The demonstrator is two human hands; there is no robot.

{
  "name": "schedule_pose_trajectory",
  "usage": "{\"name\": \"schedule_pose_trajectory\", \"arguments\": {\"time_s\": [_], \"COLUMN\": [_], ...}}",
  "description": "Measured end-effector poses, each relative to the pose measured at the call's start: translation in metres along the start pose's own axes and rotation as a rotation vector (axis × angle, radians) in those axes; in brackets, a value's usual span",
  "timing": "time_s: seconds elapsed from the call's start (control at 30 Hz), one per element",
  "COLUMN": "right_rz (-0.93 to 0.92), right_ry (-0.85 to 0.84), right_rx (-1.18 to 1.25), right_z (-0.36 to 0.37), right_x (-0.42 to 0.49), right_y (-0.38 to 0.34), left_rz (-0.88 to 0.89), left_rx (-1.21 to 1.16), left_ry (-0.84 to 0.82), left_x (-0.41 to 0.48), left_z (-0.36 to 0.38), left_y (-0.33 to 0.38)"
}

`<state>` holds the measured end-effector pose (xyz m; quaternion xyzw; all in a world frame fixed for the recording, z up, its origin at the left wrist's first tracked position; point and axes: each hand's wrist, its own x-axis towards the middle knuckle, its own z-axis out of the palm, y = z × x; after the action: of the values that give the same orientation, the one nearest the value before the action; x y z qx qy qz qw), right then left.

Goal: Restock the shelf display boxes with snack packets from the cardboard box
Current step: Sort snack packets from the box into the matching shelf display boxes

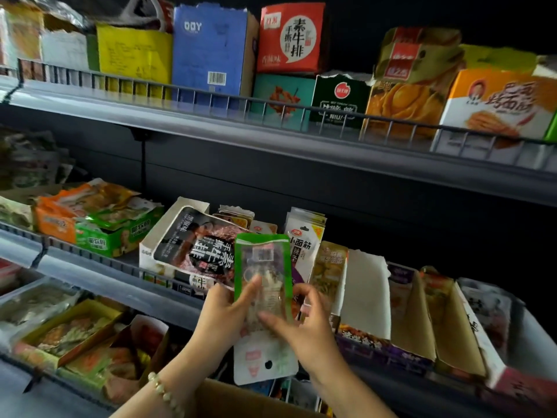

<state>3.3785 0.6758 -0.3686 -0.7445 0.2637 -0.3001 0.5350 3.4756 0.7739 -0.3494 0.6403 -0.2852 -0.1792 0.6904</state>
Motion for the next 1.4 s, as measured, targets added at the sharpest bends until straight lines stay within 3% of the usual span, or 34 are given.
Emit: {"name": "schedule_pose_trajectory", "arguments": {"time_s": [0.13, 0.23, 0.3, 0.37, 0.5, 0.57, 0.87, 0.97, 1.13, 1.4], "right_rz": [0.138, 0.118, 0.077, 0.039, 0.003, 0.002, -0.255, -0.238, -0.121, -0.078], "right_ry": [0.029, 0.103, 0.12, 0.091, 0.006, -0.045, 0.063, 0.089, -0.089, 0.127], "right_rx": [0.386, 0.469, 0.482, 0.451, 0.389, 0.393, 0.028, 0.084, 0.113, 0.099], "right_z": [-0.012, -0.037, -0.059, -0.078, -0.089, -0.083, -0.072, -0.078, -0.068, -0.078], "right_x": [-0.018, -0.027, -0.031, -0.034, -0.043, -0.049, -0.059, -0.055, -0.058, -0.048], "right_y": [0.004, 0.003, 0.001, -0.003, -0.008, -0.01, -0.014, -0.016, -0.014, -0.005], "left_rz": [-0.009, 0.092, 0.091, 0.043, -0.267, -0.311, -0.252, -0.223, -0.169, -0.199], "left_rx": [-0.054, 0.264, 0.373, 0.29, -0.08, -0.114, -0.221, -0.23, -0.223, -0.208], "left_ry": [-0.084, 0.01, -0.029, -0.128, -0.36, -0.412, -0.31, -0.272, -0.211, -0.06], "left_x": [-0.019, -0.023, -0.025, -0.028, -0.051, -0.062, -0.078, -0.077, -0.076, -0.068], "left_z": [0.009, 0.004, -0.003, -0.008, 0.0, 0.011, 0.025, 0.021, 0.022, 0.012], "left_y": [0.014, 0.019, 0.021, 0.022, 0.029, 0.032, 0.019, 0.013, 0.005, -0.005]}}
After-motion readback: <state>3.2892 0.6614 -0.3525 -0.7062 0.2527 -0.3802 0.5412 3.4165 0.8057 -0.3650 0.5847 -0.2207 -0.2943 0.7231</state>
